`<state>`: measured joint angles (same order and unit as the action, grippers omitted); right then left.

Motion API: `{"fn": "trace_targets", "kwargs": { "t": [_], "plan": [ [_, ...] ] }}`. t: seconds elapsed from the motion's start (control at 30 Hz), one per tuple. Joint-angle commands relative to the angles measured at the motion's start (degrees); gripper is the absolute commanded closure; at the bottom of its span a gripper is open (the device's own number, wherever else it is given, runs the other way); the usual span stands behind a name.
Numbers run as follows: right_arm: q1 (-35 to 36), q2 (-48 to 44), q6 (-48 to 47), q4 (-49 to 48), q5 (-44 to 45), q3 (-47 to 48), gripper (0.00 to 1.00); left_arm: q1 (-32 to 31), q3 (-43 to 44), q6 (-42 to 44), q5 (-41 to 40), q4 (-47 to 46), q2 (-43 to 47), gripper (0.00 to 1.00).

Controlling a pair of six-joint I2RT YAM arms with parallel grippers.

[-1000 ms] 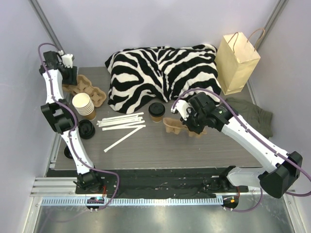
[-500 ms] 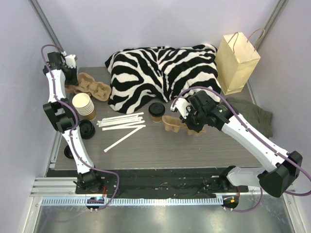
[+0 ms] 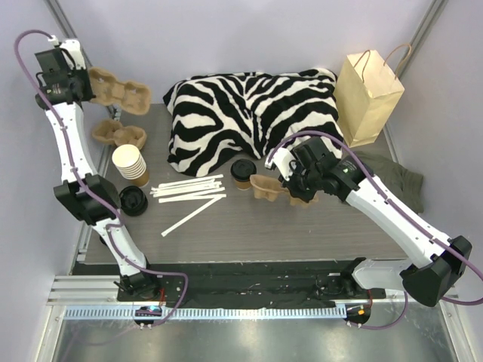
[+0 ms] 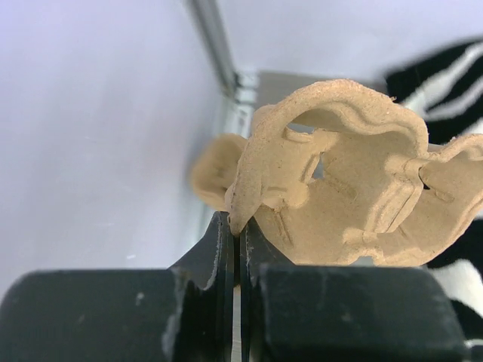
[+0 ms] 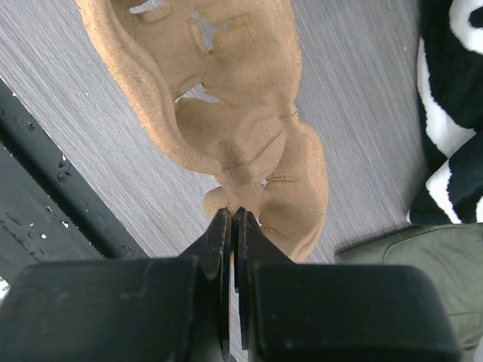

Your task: Pack the takeout coffee

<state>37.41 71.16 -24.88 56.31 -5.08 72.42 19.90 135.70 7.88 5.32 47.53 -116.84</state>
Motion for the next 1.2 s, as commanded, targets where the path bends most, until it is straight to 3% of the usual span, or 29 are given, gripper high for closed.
{"fn": "trace_targets", "kwargs": {
  "t": [0.0,0.43,1.17],
  "plan": [
    [0.30,0.56,0.80,-0.15,-0.63,4.82,0.99,0.14,-1.49,0.99,-8.83,-1.83,1.44,1.00],
    [0.30,2.06,1.68,0.55,-0.63,6.42,0.99,2.24,2.82,11.71,-6.29,5.38,-6.21,0.97],
    [0.30,3.02,1.94,0.20,-1.07,5.97,0.99,3.21,5.45,17.17,-3.48,5.12,-11.66,0.92]
  ]
}}
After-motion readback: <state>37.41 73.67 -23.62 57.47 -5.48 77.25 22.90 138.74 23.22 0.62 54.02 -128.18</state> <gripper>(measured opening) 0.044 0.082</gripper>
